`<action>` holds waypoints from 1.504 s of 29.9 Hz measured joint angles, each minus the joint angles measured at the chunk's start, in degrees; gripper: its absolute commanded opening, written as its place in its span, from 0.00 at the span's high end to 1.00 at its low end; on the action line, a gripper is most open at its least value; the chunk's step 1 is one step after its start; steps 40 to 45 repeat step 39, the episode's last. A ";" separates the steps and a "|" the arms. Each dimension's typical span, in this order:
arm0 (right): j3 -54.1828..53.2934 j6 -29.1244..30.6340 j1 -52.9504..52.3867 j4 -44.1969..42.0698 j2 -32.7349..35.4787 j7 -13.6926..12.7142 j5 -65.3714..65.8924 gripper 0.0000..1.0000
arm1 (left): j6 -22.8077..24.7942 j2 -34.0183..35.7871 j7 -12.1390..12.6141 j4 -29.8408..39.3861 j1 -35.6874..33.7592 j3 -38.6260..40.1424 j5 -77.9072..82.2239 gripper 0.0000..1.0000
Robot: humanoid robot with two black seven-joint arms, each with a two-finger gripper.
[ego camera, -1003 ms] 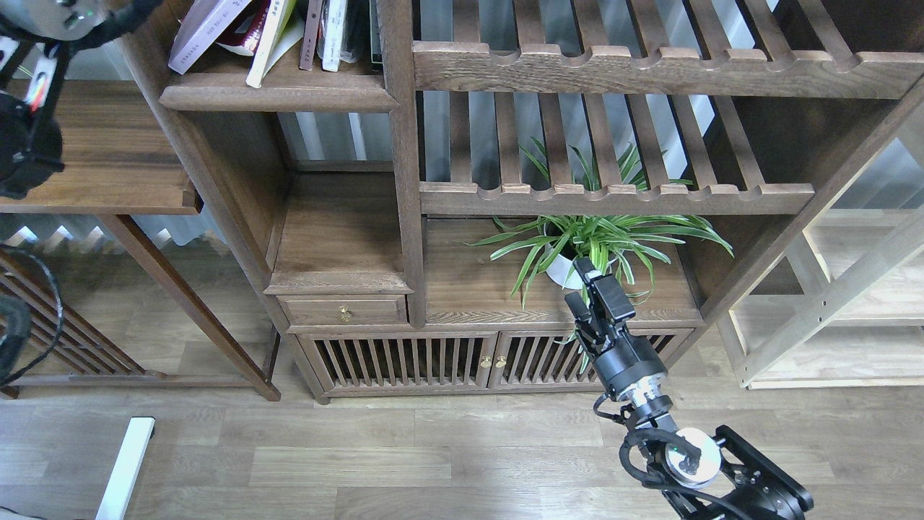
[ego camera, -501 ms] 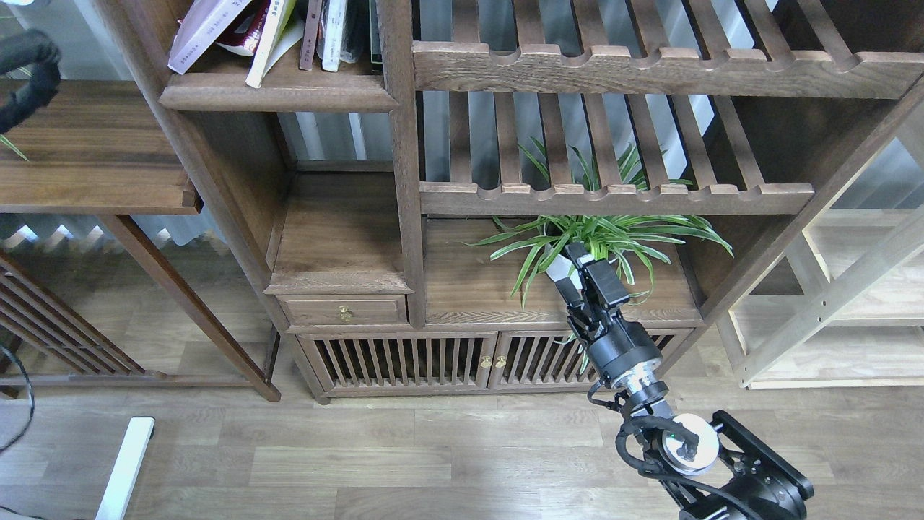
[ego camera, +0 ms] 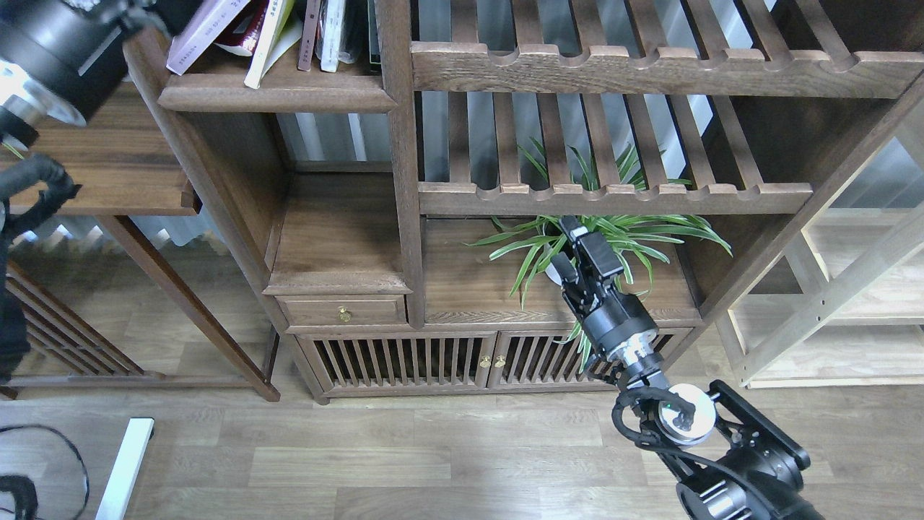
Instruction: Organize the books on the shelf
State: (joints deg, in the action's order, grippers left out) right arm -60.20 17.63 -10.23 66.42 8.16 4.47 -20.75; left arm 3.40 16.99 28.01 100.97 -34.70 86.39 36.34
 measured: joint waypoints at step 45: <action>-0.32 0.75 -1.30 5.95 10.41 -0.66 0.19 0.14 | 24.60 -13.91 -10.18 -14.90 24.61 -6.49 -31.95 0.01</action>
